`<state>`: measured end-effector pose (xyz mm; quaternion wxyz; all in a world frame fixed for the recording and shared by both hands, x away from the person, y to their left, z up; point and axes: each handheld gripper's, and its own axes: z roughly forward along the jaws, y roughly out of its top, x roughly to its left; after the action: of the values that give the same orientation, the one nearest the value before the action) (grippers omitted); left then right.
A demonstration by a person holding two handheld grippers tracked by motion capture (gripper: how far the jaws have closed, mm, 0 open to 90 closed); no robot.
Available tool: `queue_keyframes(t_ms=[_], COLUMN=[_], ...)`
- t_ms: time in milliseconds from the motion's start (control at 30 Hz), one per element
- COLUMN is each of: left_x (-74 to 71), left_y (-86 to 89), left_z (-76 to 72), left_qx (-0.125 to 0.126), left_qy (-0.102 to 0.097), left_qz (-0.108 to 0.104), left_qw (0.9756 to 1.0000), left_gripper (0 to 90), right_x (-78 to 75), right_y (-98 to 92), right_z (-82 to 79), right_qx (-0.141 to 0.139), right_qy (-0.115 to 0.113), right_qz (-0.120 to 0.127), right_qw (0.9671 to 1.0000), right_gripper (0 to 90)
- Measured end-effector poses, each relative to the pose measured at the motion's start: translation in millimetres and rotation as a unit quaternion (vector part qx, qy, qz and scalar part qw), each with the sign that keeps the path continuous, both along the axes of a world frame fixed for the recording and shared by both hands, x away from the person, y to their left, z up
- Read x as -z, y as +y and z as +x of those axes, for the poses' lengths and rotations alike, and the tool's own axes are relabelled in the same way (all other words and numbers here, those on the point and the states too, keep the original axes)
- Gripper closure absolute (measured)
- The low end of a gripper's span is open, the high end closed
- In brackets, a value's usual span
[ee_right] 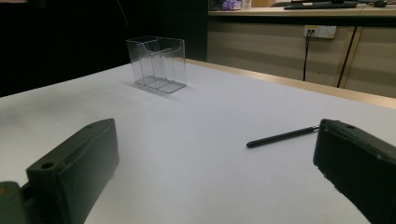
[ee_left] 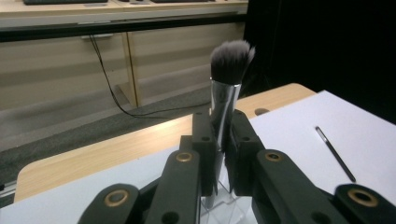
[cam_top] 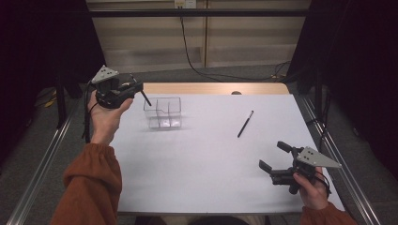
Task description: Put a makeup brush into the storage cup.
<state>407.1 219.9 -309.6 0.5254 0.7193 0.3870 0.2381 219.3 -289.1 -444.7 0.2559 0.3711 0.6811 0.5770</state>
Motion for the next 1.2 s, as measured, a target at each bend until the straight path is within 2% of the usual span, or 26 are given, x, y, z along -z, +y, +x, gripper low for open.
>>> queue_keyframes(t_ms=[100, 267, 333, 367, 533, 700, 800, 833, 1200], left_x=[4.8, 10.1, 12.7, 14.1, 21.9, 32.0, 36.7, 39.2, 55.7], left_y=[-1.7, -4.5, -5.0, -5.0, -6.0, -6.4, -6.7, -6.6, -9.1], left_z=[6.9, 11.2, 12.3, 12.9, 16.3, 21.4, 22.9, 23.0, 25.4], left_qx=[-0.011, -0.01, -0.011, -0.011, -0.007, -0.007, -0.005, -0.006, -0.01], left_qy=[0.004, 0.011, 0.013, 0.014, 0.022, 0.033, 0.038, 0.039, 0.053], left_qz=[0.006, 0.006, 0.012, 0.007, 0.026, 0.035, 0.034, 0.027, 0.035], left_qw=[0.9999, 0.9999, 0.9998, 0.9998, 0.9994, 0.9988, 0.9987, 0.9989, 0.9979], left_gripper=[83.8, 83.8, 83.7, 83.8, 83.7, 83.8, 83.8, 83.7, 83.8], right_x=[-0.1, 0.1, 0.1, 0.0, -0.1, 0.4, 0.6, 0.9, 0.7], right_y=[0.1, -0.5, -0.6, -0.6, -0.9, -0.7, -0.9, -1.1, -0.6], right_z=[-0.1, -0.4, -0.7, -1.0, -1.6, -1.3, -1.2, -1.0, -1.8], right_qx=[0.0, 0.001, 0.001, 0.001, 0.0, 0.0, 0.001, 0.0, -0.003], right_qy=[0.0, 0.002, 0.001, 0.001, 0.001, 0.002, 0.003, 0.003, 0.003], right_qz=[0.0, 0.001, 0.0, 0.001, 0.001, 0.002, 0.0, -0.002, -0.002], right_qw=[1.0, 1.0, 1.0, 1.0, 1.0, 1.0, 1.0, 1.0, 1.0], right_gripper=[0.0, 0.0, 0.0, 0.0, 0.0, 0.0, 0.0, 0.0, 0.0])
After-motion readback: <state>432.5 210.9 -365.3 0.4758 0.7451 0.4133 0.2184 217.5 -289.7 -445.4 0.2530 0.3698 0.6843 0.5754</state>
